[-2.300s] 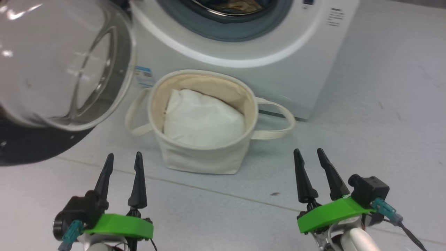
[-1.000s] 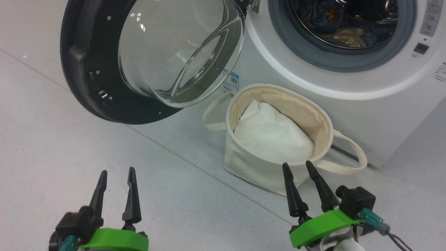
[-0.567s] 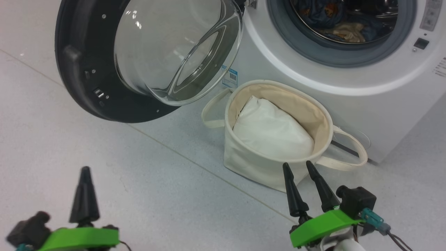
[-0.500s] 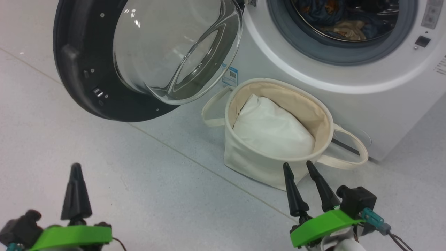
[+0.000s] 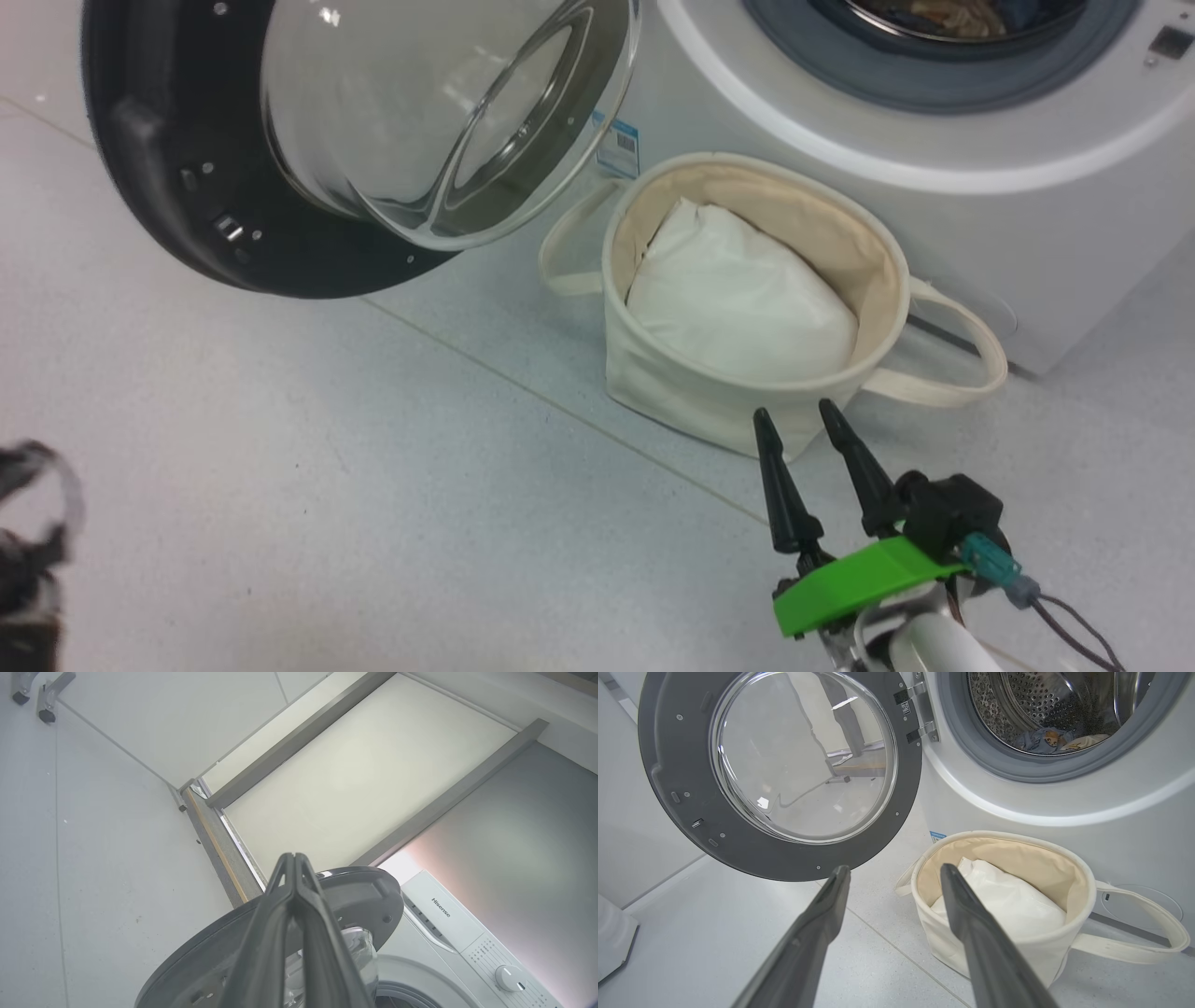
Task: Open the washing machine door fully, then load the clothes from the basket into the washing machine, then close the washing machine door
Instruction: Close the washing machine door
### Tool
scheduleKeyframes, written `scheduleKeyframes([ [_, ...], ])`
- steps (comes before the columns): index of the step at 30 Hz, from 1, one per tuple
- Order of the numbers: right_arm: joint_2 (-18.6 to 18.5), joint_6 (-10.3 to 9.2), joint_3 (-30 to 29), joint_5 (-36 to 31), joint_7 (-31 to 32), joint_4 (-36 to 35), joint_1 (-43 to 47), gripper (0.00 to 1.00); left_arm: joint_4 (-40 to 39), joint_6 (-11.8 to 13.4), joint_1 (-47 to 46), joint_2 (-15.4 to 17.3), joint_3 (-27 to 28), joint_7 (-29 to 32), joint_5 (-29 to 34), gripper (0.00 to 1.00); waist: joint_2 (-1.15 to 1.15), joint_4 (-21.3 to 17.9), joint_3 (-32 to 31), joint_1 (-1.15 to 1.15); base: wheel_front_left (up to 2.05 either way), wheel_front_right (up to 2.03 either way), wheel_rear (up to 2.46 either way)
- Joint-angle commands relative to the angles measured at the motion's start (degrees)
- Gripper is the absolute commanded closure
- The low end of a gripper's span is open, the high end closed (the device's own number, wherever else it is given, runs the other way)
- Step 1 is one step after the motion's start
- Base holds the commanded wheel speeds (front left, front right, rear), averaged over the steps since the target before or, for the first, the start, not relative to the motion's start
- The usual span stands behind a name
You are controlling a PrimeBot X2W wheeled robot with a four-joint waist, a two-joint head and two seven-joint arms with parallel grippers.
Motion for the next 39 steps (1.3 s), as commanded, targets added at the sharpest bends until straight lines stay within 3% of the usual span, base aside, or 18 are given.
scheduleKeyframes([
  [1, 0.15, 0.01, 1.29, -1.05, -0.7, -1.98, -2.78, 0.0, 1.45, -0.38, -4.9, 3.72, 4.18, 3.69, -5.98, 1.0, 0.0, -0.61, 1.7, 0.0, 0.0, 0.0, 0.0],
  [2, 0.15, 0.01, 1.29, -1.05, -0.7, -1.98, -2.78, 0.0, 1.45, -0.38, -4.9, 3.72, 4.18, 3.69, -5.98, 1.0, 0.0, -0.61, 1.7, 0.0, 0.0, 0.0, 0.0],
  [5, -0.42, 0.01, 1.02, -1.96, -0.7, -2.22, -4.07, 0.0, 10.6, 0.37, -11.91, 8.16, 8.62, 10.27, -15.75, 1.0, 0.0, -1.3, 3.34, 0.0, 0.0, 0.0, 0.0],
  [7, -0.95, 0.01, 1.11, -2.36, -0.7, -2.22, -4.85, 0.0, 17.29, 1.5, -16.0, 11.62, 10.27, 12.28, -18.14, 1.0, 0.0, -1.87, 4.36, 0.0, 0.0, 0.0, 0.0],
  [11, -1.52, 0.01, 1.61, -2.56, -0.7, -2.17, -5.88, 0.0, 29.74, 3.04, -21.95, 17.18, 12.0, 11.65, -18.63, 1.0, 0.0, -3.53, 5.52, 0.0, 0.0, 0.0, 0.0],
  [16, -1.94, 0.01, 2.2, -2.6, -0.7, -1.98, -6.6, 0.0, 39.69, 1.82, -26.44, 21.0, 12.1, 12.3, -18.78, 1.0, 0.0, -6.07, 6.87, 0.0, 0.0, 0.0, 0.0],
  [27, -2.91, 0.01, 2.67, -2.73, -0.7, -1.76, -7.37, 0.0, 50.02, 0.04, -32.28, 22.75, 10.16, 19.23, -19.53, 1.0, 0.0, -10.05, 7.87, 0.0, 0.0, 0.0, 0.0],
  [32, -2.58, 0.01, 3.37, -2.39, -0.7, -1.1, -6.15, 0.0, 51.14, -0.32, -32.16, 22.94, 8.81, 24.77, -19.66, 1.0, 0.0, -11.53, 6.05, 0.0, 0.0, 0.0, 0.0],
  [39, -2.64, 0.01, 3.7, -2.36, -0.7, -0.81, -5.73, 0.0, 47.73, -0.38, -32.16, 20.81, 7.22, 31.09, -20.44, 1.0, 0.0, -12.03, 5.87, 0.0, 0.0, 0.0, 0.0],
])
